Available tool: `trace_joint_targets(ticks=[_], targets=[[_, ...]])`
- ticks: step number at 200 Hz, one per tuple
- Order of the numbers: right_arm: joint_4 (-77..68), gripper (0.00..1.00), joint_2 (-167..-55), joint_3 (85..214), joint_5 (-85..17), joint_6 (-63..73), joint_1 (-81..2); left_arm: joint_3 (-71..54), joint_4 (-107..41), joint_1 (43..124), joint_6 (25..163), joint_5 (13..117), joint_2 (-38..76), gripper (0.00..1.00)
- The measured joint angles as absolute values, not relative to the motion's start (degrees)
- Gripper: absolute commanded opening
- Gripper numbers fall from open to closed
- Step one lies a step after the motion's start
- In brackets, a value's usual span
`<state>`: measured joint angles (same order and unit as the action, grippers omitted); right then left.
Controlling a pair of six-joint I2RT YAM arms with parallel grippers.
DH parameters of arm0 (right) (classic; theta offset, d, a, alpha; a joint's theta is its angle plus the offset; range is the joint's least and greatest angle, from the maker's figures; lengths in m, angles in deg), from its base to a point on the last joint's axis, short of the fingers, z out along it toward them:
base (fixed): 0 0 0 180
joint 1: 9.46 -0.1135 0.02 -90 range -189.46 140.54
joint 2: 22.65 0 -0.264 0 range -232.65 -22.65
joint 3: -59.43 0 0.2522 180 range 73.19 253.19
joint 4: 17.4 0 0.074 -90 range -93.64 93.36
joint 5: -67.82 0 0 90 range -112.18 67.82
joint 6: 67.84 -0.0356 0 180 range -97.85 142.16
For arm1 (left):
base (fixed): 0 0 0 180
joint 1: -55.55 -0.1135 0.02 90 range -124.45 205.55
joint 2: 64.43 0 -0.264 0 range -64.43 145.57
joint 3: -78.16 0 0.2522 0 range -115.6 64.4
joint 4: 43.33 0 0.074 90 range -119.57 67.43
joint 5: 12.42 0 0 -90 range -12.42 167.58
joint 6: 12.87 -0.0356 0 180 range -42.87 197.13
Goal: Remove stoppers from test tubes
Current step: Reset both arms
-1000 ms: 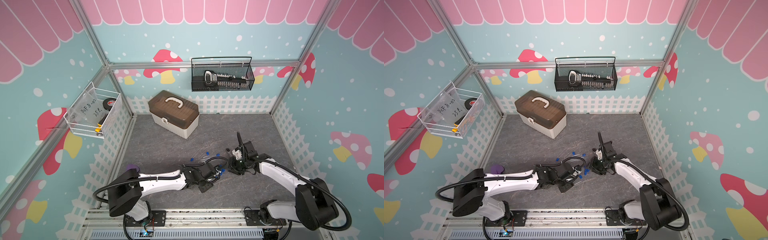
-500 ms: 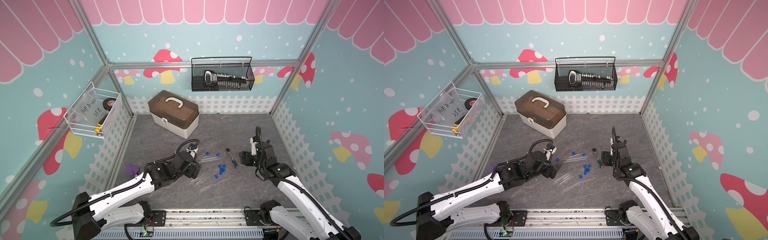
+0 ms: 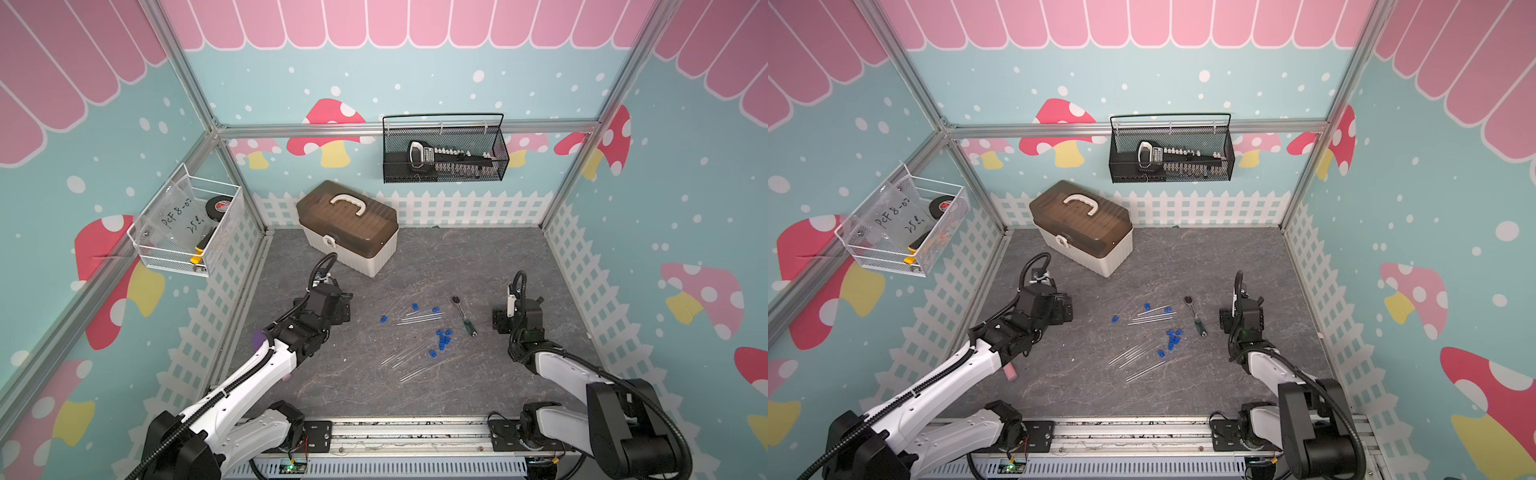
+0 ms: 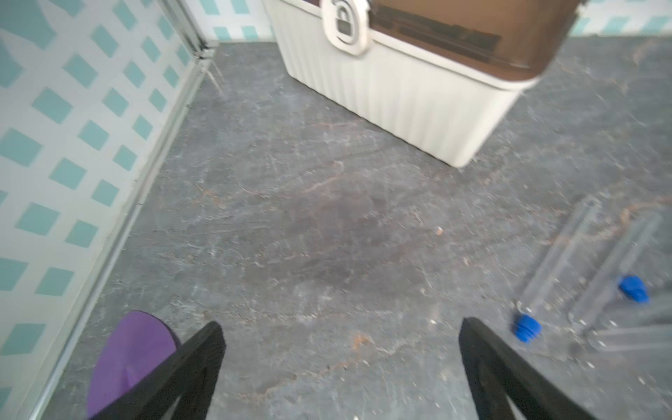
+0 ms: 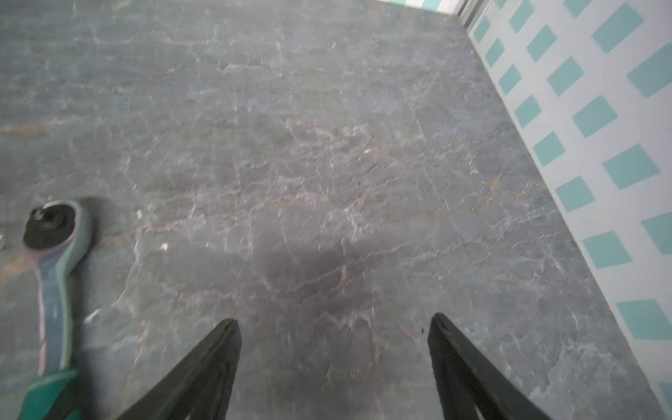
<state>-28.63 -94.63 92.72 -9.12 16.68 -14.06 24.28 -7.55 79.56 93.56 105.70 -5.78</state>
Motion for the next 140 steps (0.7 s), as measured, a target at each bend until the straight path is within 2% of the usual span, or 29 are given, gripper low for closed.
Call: trace_joint_targets(ticks=[32, 54, 79, 113, 121, 129, 140], targets=[[-40.39, 0.78, -102.33, 93.68, -11.94, 19.70, -13.42, 33.92, -22.26, 68.52, 87.79, 104.10, -9.84, 0.99], [-46.55, 0.78, -104.88, 93.25, -13.31, 20.44, -12.55, 39.60, -33.10, 63.23, 84.59, 102.27, -7.96, 0.99], [-52.37, 0.81, -108.16, 92.77, -14.71, 20.50, -11.32, 41.61, -43.20, 61.66, 82.23, 100.45, -1.12, 0.99], [-52.76, 0.83, -109.63, 92.94, -15.76, 20.22, -10.32, 41.63, -57.15, 61.27, 80.73, 96.65, 10.31, 0.99], [-52.72, 0.87, -109.63, 93.18, -16.07, 20.13, -10.04, 41.52, -59.83, 61.22, 80.14, 95.69, 13.04, 0.99], [-52.78, 0.99, -109.63, 93.42, -16.31, 19.96, -9.73, 41.48, -61.80, 61.16, 79.63, 94.70, 15.20, 0.99], [-52.89, 0.99, -109.60, 93.64, -16.70, 20.09, -9.44, 41.39, -64.71, 60.98, 79.20, 93.37, 18.00, 0.99]])
